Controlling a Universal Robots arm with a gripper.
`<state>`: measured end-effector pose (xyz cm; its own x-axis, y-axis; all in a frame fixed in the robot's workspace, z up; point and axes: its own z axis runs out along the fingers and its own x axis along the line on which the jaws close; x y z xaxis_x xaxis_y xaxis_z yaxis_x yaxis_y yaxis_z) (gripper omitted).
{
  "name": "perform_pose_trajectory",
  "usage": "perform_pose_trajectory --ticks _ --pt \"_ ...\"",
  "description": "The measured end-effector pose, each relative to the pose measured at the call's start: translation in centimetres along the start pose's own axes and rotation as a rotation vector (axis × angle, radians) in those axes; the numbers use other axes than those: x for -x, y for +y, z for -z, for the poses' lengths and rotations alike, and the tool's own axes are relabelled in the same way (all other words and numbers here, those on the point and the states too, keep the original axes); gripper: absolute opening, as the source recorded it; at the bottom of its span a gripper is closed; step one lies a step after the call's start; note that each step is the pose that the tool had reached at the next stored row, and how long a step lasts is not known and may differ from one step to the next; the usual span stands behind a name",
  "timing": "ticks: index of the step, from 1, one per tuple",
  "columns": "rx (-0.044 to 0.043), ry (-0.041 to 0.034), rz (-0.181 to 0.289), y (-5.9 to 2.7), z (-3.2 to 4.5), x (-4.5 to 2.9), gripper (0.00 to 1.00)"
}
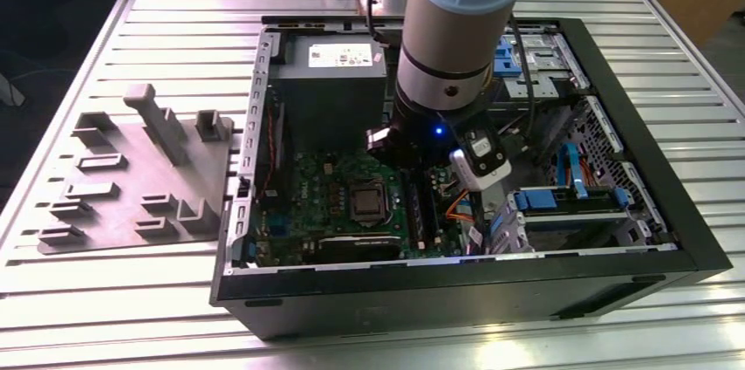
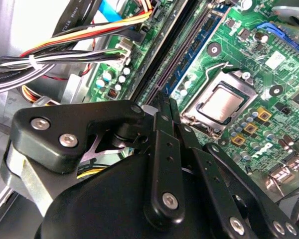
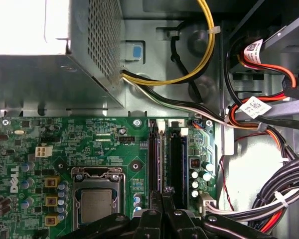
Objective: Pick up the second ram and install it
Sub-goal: 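Insert the second ram into the second slot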
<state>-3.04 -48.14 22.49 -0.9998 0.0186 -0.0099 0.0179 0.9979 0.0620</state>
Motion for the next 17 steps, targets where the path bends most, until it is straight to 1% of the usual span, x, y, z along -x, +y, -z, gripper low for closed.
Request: perform_pose_trajectory --ticks 13,17 --pt "-0.0002 0.0000 -0.003 -0.02 -0.02 0.16 0.12" --pt "0.0002 -0.0001 -0.003 -0.03 -0.21 0.16 0.12"
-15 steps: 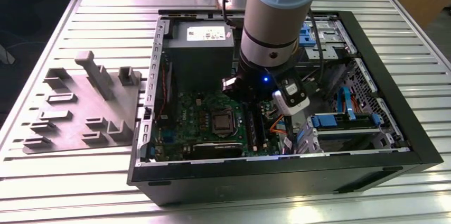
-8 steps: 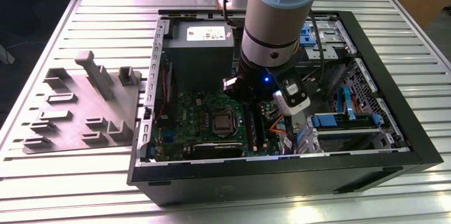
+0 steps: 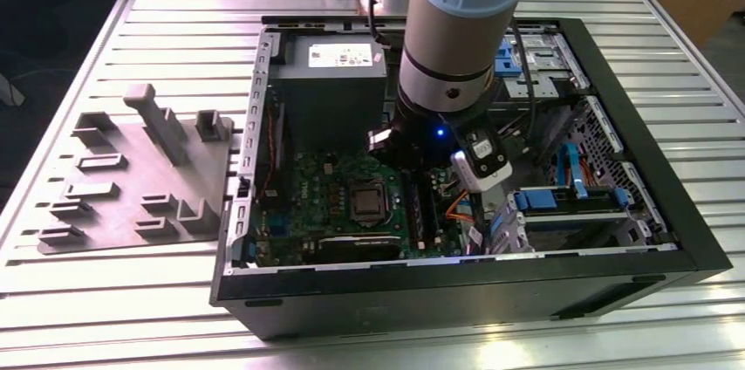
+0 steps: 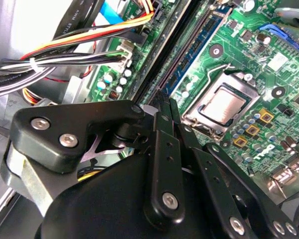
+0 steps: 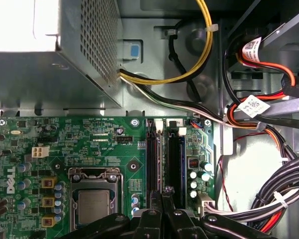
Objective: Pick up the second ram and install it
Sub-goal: 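Insert the second ram into the second slot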
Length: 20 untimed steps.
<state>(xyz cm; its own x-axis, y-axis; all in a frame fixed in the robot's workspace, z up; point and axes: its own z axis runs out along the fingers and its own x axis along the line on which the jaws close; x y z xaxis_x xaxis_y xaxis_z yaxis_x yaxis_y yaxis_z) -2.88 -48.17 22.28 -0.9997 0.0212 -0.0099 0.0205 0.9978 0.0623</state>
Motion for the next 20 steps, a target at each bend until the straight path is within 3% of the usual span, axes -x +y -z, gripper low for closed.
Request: perform_pose_trajectory --ticks 20 --pt "0.0029 0.0000 0.000 -0.01 -0.19 0.00 0.12"
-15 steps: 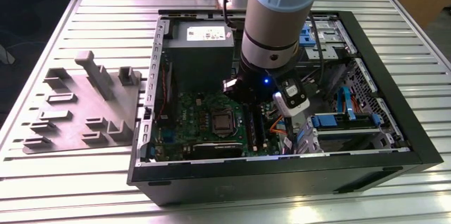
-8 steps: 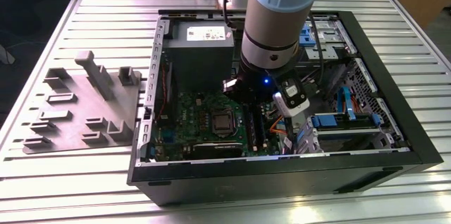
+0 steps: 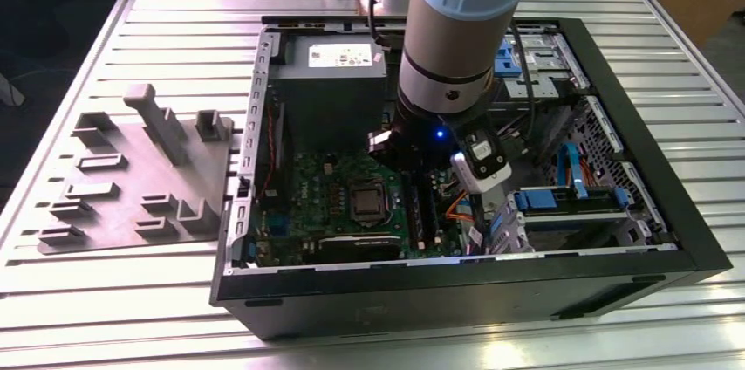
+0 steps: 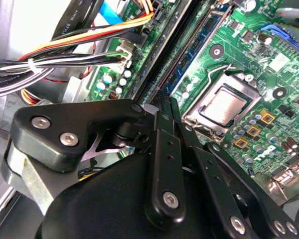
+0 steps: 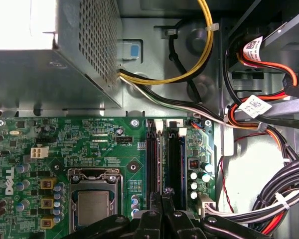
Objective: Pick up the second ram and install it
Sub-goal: 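Insert the second ram into the second slot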
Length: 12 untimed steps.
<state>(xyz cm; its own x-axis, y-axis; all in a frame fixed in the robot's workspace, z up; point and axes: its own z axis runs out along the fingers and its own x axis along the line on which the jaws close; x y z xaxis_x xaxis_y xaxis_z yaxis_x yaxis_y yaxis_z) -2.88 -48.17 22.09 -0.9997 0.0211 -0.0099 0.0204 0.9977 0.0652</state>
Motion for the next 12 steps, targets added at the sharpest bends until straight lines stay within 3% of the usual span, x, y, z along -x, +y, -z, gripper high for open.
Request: perform_pose_trajectory --ticks 12 --pt "-0.0004 0.0001 0.000 -0.18 0.24 0.00 0.12"
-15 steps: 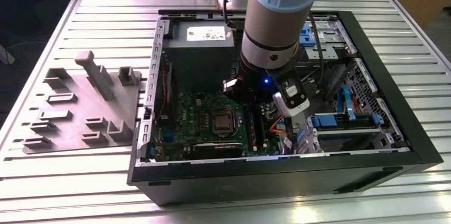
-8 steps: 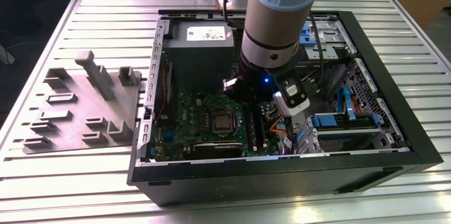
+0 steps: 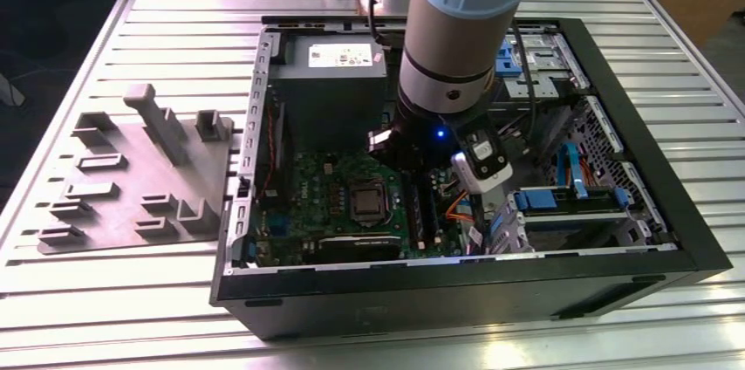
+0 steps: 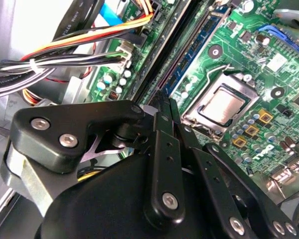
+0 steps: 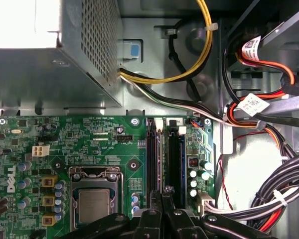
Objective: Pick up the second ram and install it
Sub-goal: 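Insert the second ram into the second slot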
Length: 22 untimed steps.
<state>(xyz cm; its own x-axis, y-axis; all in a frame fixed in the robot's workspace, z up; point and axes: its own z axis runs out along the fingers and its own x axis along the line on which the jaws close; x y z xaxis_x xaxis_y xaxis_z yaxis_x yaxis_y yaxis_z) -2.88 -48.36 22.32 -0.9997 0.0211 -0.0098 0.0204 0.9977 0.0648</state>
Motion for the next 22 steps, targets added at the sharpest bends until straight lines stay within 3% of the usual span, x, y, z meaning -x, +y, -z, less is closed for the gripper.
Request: perform_pose_trajectory --ticks 22 --pt "0.0007 0.0000 0.000 -0.05 -0.47 -0.05 0.12"
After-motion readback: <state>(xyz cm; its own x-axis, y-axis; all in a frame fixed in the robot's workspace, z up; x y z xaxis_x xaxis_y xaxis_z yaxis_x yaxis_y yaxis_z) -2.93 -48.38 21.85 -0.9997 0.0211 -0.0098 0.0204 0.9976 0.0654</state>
